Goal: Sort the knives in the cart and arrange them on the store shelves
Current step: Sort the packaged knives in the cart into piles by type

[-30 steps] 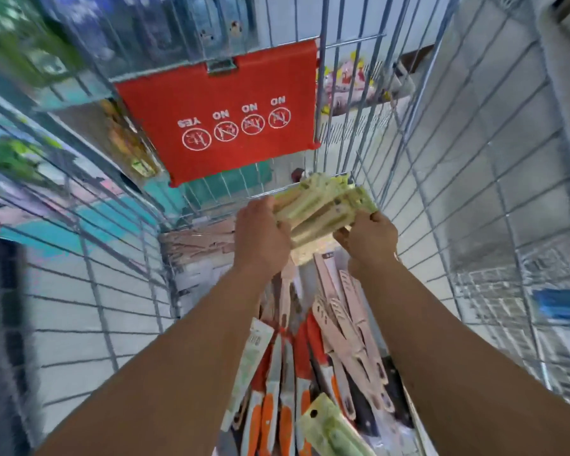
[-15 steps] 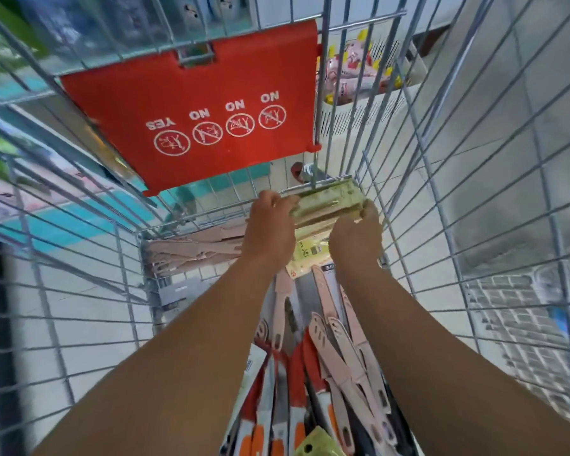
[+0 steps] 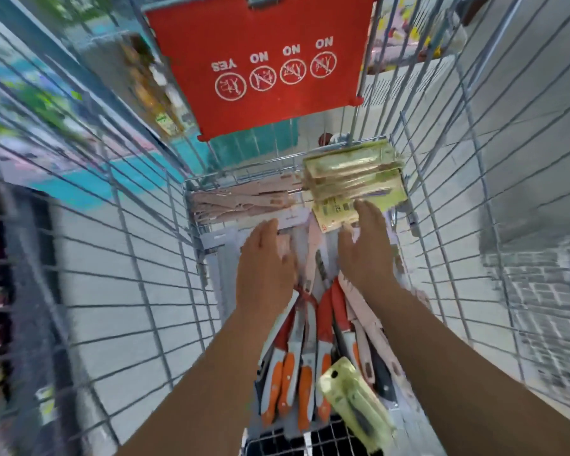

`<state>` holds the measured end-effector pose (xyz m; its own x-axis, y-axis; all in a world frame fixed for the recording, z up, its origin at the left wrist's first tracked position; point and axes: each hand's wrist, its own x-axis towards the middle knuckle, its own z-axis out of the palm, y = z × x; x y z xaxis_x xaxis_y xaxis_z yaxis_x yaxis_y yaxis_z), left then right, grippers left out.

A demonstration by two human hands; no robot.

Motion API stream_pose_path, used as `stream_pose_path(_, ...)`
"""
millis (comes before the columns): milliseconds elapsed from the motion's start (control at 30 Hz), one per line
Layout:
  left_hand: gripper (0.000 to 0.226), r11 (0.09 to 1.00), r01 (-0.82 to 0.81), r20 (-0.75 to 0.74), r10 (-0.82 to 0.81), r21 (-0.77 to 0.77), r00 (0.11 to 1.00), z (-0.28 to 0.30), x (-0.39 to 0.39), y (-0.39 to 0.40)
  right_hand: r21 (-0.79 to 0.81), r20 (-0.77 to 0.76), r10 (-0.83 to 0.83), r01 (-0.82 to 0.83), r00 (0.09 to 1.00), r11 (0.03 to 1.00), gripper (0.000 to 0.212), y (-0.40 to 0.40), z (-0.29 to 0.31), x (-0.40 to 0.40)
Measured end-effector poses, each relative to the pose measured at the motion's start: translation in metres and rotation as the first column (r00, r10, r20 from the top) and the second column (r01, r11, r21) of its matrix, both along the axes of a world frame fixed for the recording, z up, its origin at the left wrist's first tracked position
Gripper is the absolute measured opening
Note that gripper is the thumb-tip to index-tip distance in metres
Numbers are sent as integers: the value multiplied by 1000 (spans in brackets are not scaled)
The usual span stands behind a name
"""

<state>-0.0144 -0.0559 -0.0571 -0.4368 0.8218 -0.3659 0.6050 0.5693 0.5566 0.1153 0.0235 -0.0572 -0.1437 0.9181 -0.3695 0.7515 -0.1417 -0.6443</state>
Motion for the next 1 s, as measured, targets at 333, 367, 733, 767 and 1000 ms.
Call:
stream_pose_path(333, 56, 924, 26, -131, -82, -381, 988, -14, 26, -105, -137, 116, 336, -320, 935, 938, 22, -95, -18, 2)
stream_pose_path(367, 51, 929, 25, -142, -83, -370, 986, -14, 26, -106, -153, 119, 377, -358, 919, 921, 18, -101, -20, 2)
stream_pose_path(733, 23, 944, -80, -172, 25, -319, 985, 15, 26, -90, -469, 412, 670, -486, 618, 737, 48, -116, 20, 47)
stream_pose_path(767, 22, 944, -82, -167, 30, -318, 986, 17, 27, -88, -494, 391, 682, -485, 618, 722, 47, -116, 22, 50)
stream_pose_path(1000, 23, 948, -120, -67, 105, -294, 992, 19, 33, -82, -517, 281, 647, -457, 709, 724, 31, -119, 19, 63)
